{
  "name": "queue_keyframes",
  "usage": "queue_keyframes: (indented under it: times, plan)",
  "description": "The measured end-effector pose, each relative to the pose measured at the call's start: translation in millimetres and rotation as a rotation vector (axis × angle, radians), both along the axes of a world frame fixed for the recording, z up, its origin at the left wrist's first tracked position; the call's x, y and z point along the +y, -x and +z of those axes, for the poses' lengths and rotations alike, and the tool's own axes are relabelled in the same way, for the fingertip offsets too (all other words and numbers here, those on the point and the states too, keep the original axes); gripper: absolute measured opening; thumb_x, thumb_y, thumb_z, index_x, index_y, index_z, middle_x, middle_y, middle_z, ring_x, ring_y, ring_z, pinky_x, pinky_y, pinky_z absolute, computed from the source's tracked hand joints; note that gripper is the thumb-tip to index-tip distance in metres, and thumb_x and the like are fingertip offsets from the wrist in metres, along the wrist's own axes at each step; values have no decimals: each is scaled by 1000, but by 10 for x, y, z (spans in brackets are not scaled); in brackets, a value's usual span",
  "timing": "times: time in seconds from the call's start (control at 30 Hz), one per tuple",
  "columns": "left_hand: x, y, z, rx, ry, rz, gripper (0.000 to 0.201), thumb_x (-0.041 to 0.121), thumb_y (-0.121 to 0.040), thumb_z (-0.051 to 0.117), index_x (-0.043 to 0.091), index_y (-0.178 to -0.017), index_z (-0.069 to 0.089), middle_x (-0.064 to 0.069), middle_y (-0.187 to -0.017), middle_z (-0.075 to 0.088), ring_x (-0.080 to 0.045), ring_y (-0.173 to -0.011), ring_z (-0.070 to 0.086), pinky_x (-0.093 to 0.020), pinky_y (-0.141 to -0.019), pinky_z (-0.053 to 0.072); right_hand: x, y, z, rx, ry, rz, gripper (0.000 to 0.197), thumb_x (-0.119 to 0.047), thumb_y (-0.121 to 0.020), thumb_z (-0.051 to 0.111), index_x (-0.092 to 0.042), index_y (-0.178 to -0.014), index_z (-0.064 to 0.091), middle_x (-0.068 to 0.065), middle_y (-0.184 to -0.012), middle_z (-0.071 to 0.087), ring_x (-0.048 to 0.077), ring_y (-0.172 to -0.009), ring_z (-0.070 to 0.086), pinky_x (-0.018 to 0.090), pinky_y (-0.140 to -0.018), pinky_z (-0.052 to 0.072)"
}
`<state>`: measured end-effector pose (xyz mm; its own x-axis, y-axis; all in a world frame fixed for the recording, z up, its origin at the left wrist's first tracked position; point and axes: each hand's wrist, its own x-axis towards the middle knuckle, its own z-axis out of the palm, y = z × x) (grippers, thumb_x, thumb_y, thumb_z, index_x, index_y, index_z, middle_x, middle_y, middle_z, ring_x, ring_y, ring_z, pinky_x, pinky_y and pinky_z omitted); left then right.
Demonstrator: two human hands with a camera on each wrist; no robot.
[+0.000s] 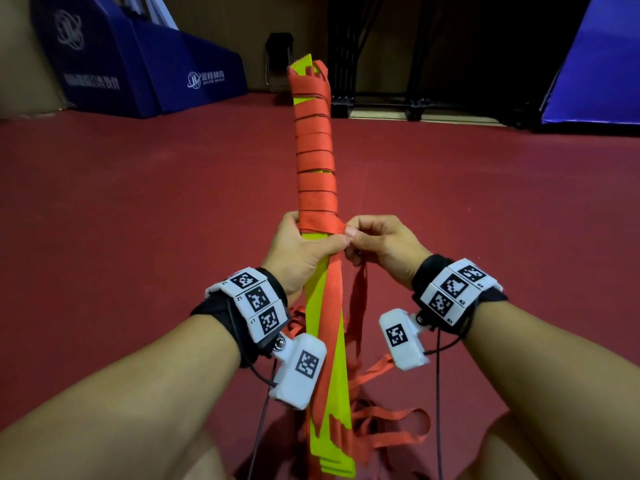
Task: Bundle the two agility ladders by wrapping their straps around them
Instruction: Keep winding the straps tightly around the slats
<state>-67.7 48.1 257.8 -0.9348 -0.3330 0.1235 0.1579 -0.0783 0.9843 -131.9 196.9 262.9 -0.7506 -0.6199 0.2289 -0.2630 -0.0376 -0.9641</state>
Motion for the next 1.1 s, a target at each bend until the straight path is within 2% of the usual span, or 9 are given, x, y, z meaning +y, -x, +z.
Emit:
queue_keyframes:
  times: [0.07, 0.17, 0.27, 0.43, 0.53, 0.7, 0.8, 0.9, 1.1]
  plan:
    - [26, -15, 1, 9, -8, -4, 80, 32, -41, 86, 10, -112, 55, -10, -86, 67, -28, -73, 64, -56, -77, 58, -20, -5, -9, 20, 0, -15, 24, 0, -100, 51, -5, -77, 57, 4, -62, 54, 16, -54, 48, 22, -55, 42]
    - [61, -40, 10, 40, -13, -16, 64, 30, -44, 82, 15, -102, 60, -2, -76, 65, -19, -65, 60, -36, -62, 51, -46, -25, -1, 34, 21, -34, 17, 1, -99, 53, -5, -84, 56, -2, -60, 57, 11, -49, 49, 20, -51, 41]
    - [88, -63, 38, 71, -54, -52, 39, 11, -62, 79, 13, -96, 61, 2, -67, 64, -13, -57, 59, -27, -54, 49, -51, -33, 4, -12, 44, -20, 14, -1, -100, 51, -5, -88, 57, -8, -57, 56, 7, -46, 48, 17, -49, 39]
    - [107, -79, 75, 82, -188, -98, 29, 10, -68, 72, 8, -93, 57, -13, -73, 57, -28, -55, 58, -37, -50, 55, -96, -116, 30, -153, 18, 109, 39, -14, -106, 40, 24, -112, 48, -2, -59, 57, 9, -46, 51, 22, -47, 37]
    - [111, -86, 101, 56, -213, -108, 30, 13, -67, 69, 9, -93, 54, -15, -76, 53, -25, -46, 55, -33, -40, 53, -132, -164, 53, -205, 77, 157, 34, -20, -103, 47, 11, -114, 53, 4, -59, 52, 10, -44, 46, 24, -46, 34]
    - [88, -51, 107, 52, -180, -105, 33, 17, -64, 74, 12, -93, 58, -5, -72, 60, -19, -59, 59, -33, -57, 55, -167, -187, 66, -206, 108, 31, 26, -10, -105, 42, -2, -84, 54, 1, -57, 40, 7, -44, 35, 19, -44, 30]
    - [61, -51, 81, 65, -111, -72, 27, 11, -83, 77, 10, -107, 64, -2, -85, 65, -13, -70, 63, -23, -59, 53, -148, -143, 51, -177, 96, -55, 18, -7, -102, 49, -5, -88, 60, -3, -55, 44, 7, -44, 35, 20, -45, 30]
    - [25, -57, 54, 45, -134, -48, 29, 8, -93, 69, 10, -121, 62, -1, -91, 70, -13, -76, 67, -25, -63, 58, -121, -116, 23, -161, 77, -116, 6, -7, -98, 58, -2, -93, 60, -2, -56, 47, 5, -43, 38, 19, -44, 31]
    - [-20, -74, 53, 35, -98, -14, 15, 9, -97, 64, 10, -112, 65, -7, -96, 69, -19, -81, 66, -30, -65, 58, -106, -91, 4, -72, 6, -210, 30, -14, -88, 75, 8, -103, 61, 4, -64, 51, 6, -48, 42, 19, -46, 35]
